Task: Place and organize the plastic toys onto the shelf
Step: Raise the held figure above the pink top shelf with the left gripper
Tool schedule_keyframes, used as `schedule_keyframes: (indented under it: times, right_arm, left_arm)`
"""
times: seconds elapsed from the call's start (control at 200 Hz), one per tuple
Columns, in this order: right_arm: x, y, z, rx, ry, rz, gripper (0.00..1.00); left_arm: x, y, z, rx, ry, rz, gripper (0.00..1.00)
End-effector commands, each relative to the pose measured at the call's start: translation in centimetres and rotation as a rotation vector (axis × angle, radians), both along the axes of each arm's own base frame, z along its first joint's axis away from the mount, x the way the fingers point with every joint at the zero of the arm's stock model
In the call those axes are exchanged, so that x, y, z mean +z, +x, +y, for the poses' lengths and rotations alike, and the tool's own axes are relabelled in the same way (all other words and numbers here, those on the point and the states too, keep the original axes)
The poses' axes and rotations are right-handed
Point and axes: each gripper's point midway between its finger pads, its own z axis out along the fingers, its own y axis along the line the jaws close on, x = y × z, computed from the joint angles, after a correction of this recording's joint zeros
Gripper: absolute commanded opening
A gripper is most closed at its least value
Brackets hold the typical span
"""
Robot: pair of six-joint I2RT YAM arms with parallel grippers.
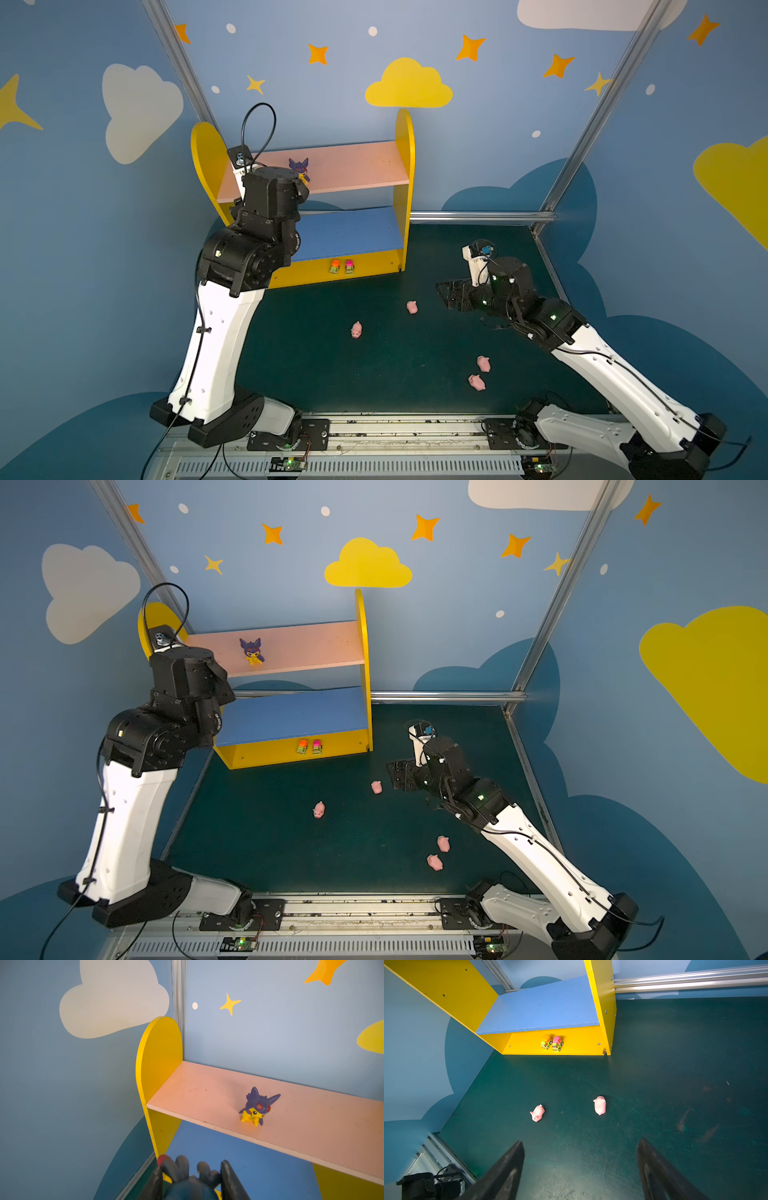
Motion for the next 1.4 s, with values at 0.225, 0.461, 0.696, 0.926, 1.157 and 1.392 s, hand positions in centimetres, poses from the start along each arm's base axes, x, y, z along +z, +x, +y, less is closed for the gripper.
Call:
schedule_keyframes:
  times: [0.225,0.461,0.696,0.926,1.157,1.392]
  right_arm:
    - [1.1,2.0,-0.2,-0.031,0.023,-0.041,0.83]
    - [-0.1,3.8,-0.4,-0.056,0.022,-0.019,0.83]
    - [-1.2,5.3,-0.2,-0.065,0.012,0.0,0.84]
    - [-1.7,6.3,-0.7,-0.083,-0.003,0.009,0.83]
    - [-2.3,7.0,-1.0,-0.096,-0.01,0.02,0.83]
    - [-2.6,7.2,-1.1,-0.099,-0.011,0.028,0.83]
  left_arm:
    - [-0.3,5.1,4.1,-0.039,-0.111,0.016,0.32]
    - [-0.9,8.2,5.5,-0.06,-0.144,0.015,0.32]
    - [-2.3,11.3,5.6,-0.072,-0.157,0.015,0.3]
    - [-3.0,12.9,6.5,-0.044,-0.152,0.004,0.3]
    - [-3.3,13.9,6.9,-0.031,-0.15,0.001,0.3]
    - [-3.7,14.3,7.0,-0.021,-0.161,0.0,0.3]
